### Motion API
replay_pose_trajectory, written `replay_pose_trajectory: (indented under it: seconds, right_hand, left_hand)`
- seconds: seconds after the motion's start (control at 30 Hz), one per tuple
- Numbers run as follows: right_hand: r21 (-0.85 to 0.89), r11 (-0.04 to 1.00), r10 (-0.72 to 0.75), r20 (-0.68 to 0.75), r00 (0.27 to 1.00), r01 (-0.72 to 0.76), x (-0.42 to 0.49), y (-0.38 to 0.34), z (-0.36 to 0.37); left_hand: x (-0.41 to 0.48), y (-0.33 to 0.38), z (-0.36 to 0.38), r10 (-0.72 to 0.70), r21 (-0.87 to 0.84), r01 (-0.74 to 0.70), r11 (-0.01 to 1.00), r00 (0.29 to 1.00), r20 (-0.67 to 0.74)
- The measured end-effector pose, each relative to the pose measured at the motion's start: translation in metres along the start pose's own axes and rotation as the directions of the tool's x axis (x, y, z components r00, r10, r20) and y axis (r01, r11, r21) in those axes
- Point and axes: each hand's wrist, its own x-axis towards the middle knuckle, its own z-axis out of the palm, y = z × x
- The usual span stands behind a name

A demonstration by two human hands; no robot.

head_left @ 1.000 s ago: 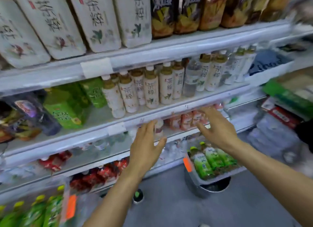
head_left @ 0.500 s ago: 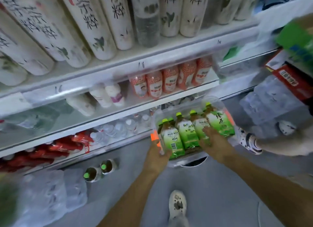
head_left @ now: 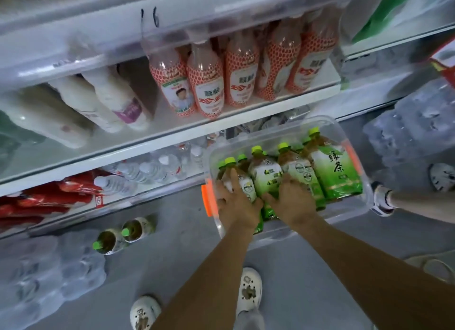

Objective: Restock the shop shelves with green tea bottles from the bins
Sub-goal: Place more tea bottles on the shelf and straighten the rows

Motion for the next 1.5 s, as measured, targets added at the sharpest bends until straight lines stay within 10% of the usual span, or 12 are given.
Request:
replay_pose_trajectory:
  seconds: [0.33,0.7,1.03,1.2,1.5]
  right_hand:
    - [-0.215,0.976,-0.017,0.003,1.0,0.017,0.012,-0.018,-0.002]
    - [-0.32,0.94,0.132,0.016,0.991,-0.12,0.03,-0.033,0.004]
    - [0.124,0.971,0.211,-0.028,0.977,-0.206,0.012,-0.029,0.001]
    - [0.64,0.724,0.21,0.152,0.966,-0.258,-0.017,-0.03,-0.024]
    - [0.866,0.469,0.057,0.168,0.984,-0.175,-0.117,-0.096,-0.068]
  left_hand:
    - [0.016,0.012,-0.018,-0.059,0.175,0.031,0.984,0.986,0.153]
    - [0.013,-0.001,-0.013,0.006,-0.001,-0.006,1.0,0.997,0.079]
    - [-0.013,-0.027,-0.058,0.039,-0.503,0.002,0.864,0.997,0.071]
    - [-0.033,-0.061,-0.106,0.005,-0.691,0.123,0.712,0.984,0.18]
    - [-0.092,-0.139,-0.21,0.119,-0.861,0.165,0.481,0.961,0.25]
